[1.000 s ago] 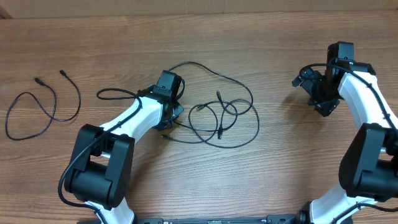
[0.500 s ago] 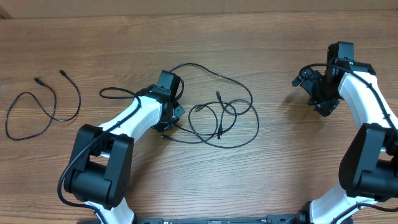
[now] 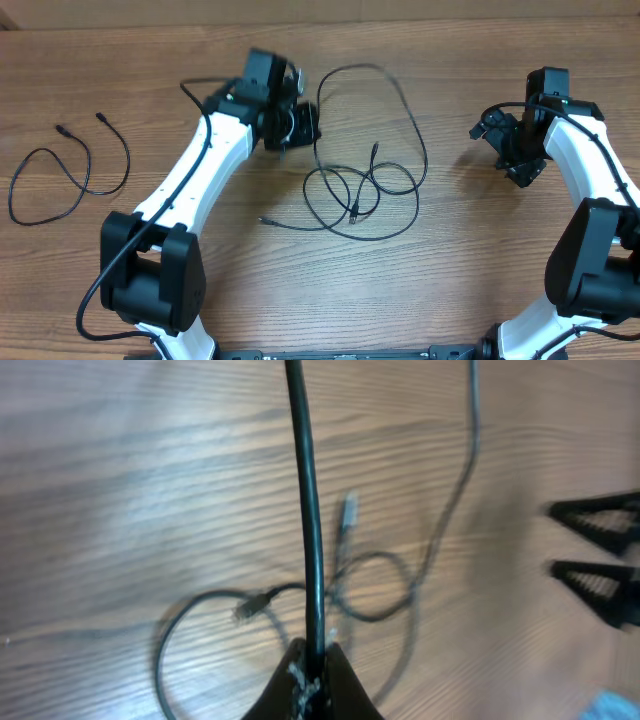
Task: Untangle cables
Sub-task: 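Lift the held cable up and away from the pile with the left gripper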
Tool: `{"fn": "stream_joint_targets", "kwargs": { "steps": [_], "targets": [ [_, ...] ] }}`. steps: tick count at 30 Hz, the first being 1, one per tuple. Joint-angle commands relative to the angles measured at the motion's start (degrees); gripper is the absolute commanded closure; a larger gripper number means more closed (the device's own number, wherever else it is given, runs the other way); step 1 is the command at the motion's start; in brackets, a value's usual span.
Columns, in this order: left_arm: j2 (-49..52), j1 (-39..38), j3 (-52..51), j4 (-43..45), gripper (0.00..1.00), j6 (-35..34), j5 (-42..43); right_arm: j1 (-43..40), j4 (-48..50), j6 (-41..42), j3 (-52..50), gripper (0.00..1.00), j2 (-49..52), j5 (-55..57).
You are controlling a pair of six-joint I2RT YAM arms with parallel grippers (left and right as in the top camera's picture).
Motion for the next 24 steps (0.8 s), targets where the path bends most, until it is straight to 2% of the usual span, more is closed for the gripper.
{"fn": "stream_joint_targets", "kwargs": {
  "steps": [1, 6, 14, 24],
  "targets": [
    [-2.67, 0.26, 9.4, -3.26, 0.96, 3.72, 3.67, -0.07, 0.2, 0.0, -0.07, 0.0, -0.48, 0.72],
    [-4.15, 0.24, 19.37, -6.49, 0.96, 4.33, 3.65, -0.07, 0.2, 0.0, -0.07, 0.0, -0.48, 0.72],
    [-9.33, 0.24, 29.11, -6.4, 0.96, 4.94, 3.69, -0.07, 0.2, 0.0, -0.07, 0.0, -0.48, 0.7],
    [-18.91, 0.24, 33.59, -3.04, 0.96, 3.52, 5.81, -0.07, 0.2, 0.0, -0.07, 0.0, -0.48, 0.72]
  ]
}}
